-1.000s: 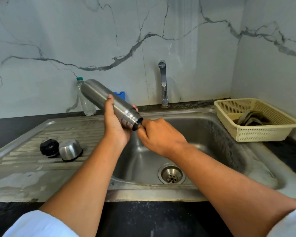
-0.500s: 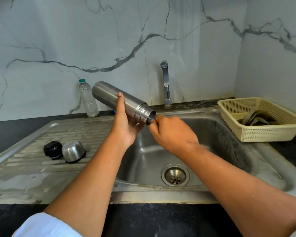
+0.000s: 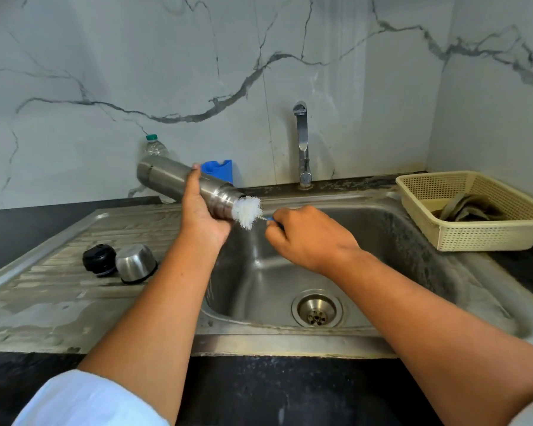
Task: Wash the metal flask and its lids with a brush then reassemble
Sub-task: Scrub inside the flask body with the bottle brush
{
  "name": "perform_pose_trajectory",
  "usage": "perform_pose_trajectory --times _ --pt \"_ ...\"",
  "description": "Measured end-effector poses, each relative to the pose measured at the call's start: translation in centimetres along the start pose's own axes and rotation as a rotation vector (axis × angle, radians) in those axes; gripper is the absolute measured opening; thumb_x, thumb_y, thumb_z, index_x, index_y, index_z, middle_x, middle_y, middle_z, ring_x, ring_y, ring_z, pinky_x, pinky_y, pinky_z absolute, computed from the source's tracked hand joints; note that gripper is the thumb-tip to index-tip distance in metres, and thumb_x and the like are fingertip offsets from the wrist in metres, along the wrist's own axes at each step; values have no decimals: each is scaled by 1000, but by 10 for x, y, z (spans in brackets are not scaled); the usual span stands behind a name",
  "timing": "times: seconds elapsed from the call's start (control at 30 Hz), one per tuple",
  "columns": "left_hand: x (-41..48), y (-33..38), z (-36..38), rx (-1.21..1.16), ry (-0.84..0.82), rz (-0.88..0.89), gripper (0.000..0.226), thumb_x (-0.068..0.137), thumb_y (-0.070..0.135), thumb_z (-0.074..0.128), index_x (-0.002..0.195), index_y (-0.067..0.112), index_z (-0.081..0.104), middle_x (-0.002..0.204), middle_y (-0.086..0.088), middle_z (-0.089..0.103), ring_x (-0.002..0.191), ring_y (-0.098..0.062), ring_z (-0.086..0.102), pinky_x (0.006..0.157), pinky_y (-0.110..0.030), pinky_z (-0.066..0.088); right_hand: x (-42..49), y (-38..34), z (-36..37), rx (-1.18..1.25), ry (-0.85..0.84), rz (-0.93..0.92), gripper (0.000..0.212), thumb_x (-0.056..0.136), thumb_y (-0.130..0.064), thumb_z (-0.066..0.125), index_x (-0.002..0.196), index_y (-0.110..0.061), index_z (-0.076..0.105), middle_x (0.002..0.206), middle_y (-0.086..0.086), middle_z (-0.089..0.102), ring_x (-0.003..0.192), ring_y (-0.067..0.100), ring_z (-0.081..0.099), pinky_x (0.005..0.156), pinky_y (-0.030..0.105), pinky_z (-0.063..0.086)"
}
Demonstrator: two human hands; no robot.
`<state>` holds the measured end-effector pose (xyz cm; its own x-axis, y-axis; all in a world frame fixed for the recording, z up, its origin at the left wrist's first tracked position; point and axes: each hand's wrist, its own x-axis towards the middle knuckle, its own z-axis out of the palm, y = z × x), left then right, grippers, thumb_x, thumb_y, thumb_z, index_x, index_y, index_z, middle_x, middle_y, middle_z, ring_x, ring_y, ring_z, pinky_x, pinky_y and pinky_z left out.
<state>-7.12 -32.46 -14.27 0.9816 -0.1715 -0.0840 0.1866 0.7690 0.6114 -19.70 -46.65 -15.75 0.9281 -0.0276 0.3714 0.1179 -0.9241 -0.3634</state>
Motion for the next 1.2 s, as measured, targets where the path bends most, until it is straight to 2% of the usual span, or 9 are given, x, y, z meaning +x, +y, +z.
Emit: perform_pose_trajectory --times 0.07,0.23,0.37,0.53,0.7,0.83,0.97,1.1,1.2 --pt "4 0 -4 -34 -27 27 54 83 46 79 119 12 61 80 -8 67 66 -22 68 65 -35 60 0 -1 -2 43 -6 -6 38 101 -34 41 64 -24 40 64 0 49 56 18 45 49 31 27" --pt "-6 -31 8 118 -184 42 49 83 42 78 116 10 59 84 -10 67 74 -24 68 73 -35 58 3 -8 0 175 -8 35 36 101 -35 42 67 -25 45 67 0 53 60 17 49 50 31 30" --pt "2 -5 10 -32 -182 105 48 87 44 73 115 8 58 84 -11 67 73 -24 67 73 -34 59 -2 0 -12 180 8 25 39 100 -31 42 63 -20 46 63 1 52 60 20 47 51 32 31" --pt "-8 -25 7 101 -208 83 51 86 45 74 119 9 58 89 -11 65 76 -23 68 73 -35 59 6 -16 0 208 -4 32 36 100 -34 42 67 -23 47 69 0 54 65 21 51 51 30 31" --pt "-4 -3 6 -23 -183 111 48 90 47 69 113 7 59 79 -10 68 69 -22 68 67 -31 58 0 -6 -9 193 -10 6 38 100 -31 42 64 -19 47 63 1 53 61 20 48 52 32 31" --pt "-12 -26 11 128 -263 89 45 90 45 70 111 7 58 82 -11 66 72 -22 67 71 -34 57 4 -13 -3 257 -4 51 36 100 -33 42 67 -22 47 68 1 55 62 19 49 52 32 31" --pt "-5 0 10 -17 -232 121 52 88 49 69 115 6 58 86 -12 67 74 -23 68 72 -33 59 -2 -4 -13 219 -5 26 38 100 -31 41 64 -18 45 62 1 50 58 17 43 51 32 29" --pt "-13 -23 10 139 -274 56 63 85 51 74 126 7 55 91 -13 66 83 -25 69 80 -38 59 3 -16 -6 240 3 49 35 101 -34 41 67 -24 46 66 -1 53 59 16 48 51 30 30" --pt "-17 -22 18 220 -302 52 53 92 53 66 120 8 60 94 -12 70 87 -24 71 86 -39 59 4 -10 -9 205 97 91 31 101 -37 41 72 -25 46 69 0 55 61 19 52 50 30 30"
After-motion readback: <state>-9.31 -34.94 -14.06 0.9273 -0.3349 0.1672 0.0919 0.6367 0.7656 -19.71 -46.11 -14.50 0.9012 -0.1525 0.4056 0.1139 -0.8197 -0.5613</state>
